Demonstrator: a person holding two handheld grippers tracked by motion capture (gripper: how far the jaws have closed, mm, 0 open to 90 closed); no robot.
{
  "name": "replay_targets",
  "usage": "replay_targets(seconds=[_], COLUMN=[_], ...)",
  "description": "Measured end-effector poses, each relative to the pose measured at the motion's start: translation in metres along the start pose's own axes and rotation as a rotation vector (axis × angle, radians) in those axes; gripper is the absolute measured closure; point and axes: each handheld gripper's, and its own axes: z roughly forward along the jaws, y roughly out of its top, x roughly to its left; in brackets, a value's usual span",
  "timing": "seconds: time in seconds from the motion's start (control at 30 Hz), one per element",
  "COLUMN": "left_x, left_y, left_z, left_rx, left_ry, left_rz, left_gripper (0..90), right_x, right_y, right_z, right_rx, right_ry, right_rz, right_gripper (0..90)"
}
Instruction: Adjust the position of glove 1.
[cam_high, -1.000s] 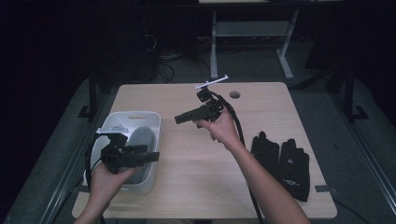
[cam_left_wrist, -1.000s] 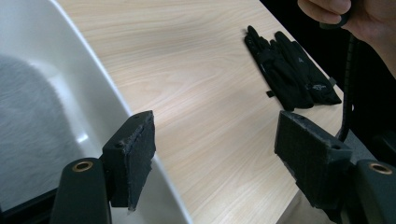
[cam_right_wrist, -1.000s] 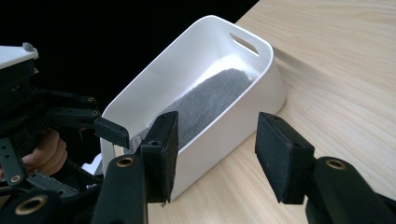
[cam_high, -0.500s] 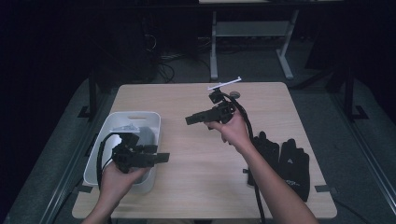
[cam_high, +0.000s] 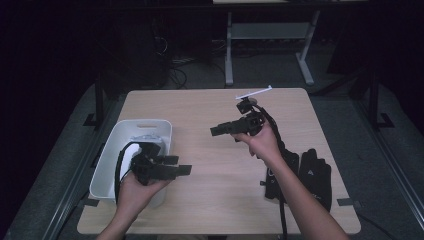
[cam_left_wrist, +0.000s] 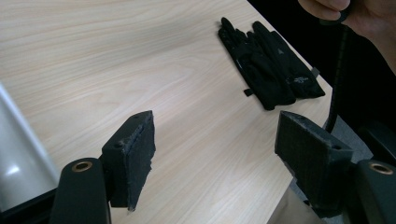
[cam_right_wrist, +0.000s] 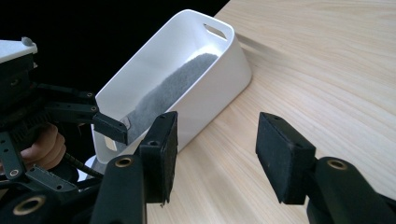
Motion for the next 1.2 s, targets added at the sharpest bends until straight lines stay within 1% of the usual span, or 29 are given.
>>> replay_targets(seconds=[0.17,0.2,0.47,0.5,0.53,0.57,0.6,0.83,0.87,0.93,1.2], left_x=[-0.005,-0.007,-0.016,-0.017,-0.019,-0.02,-0.021,-0.03,-0.031,-0.033,-0.04], left_y=[0.002,0.003,0.004,0.005,0.005,0.005,0.005,0.006,0.006,0.006,0.005], left_z=[0.008,0.011,0.025,0.026,0.027,0.029,0.031,0.042,0.044,0.046,0.053], left_rx=[0.009,0.01,0.019,0.023,0.02,0.024,0.025,0.029,0.031,0.031,0.032], left_ry=[-0.014,-0.018,-0.039,-0.043,-0.045,-0.047,-0.049,-0.069,-0.073,-0.077,-0.09], left_rz=[0.011,0.012,0.024,0.031,0.027,0.036,0.038,0.05,0.056,0.056,0.07], left_gripper=[28.6,28.6,28.5,28.4,28.5,28.5,28.4,28.4,28.4,28.4,28.3], right_x=[-0.003,-0.004,-0.011,-0.011,-0.013,-0.014,-0.014,-0.02,-0.021,-0.023,-0.029], right_y=[-0.006,-0.007,-0.021,-0.023,-0.025,-0.026,-0.028,-0.04,-0.042,-0.046,-0.063], right_z=[-0.011,-0.014,-0.032,-0.034,-0.037,-0.039,-0.041,-0.057,-0.058,-0.061,-0.071], right_rx=[-0.005,-0.005,-0.02,-0.02,-0.023,-0.022,-0.025,-0.032,-0.035,-0.037,-0.032], right_ry=[-0.016,-0.019,-0.041,-0.043,-0.047,-0.05,-0.054,-0.076,-0.078,-0.083,-0.103], right_rz=[0.007,0.002,0.02,0.031,0.026,0.022,0.032,0.039,0.042,0.056,0.067], right_gripper=[47.9,47.9,47.8,47.8,47.8,47.8,47.8,47.8,47.8,47.8,47.8])
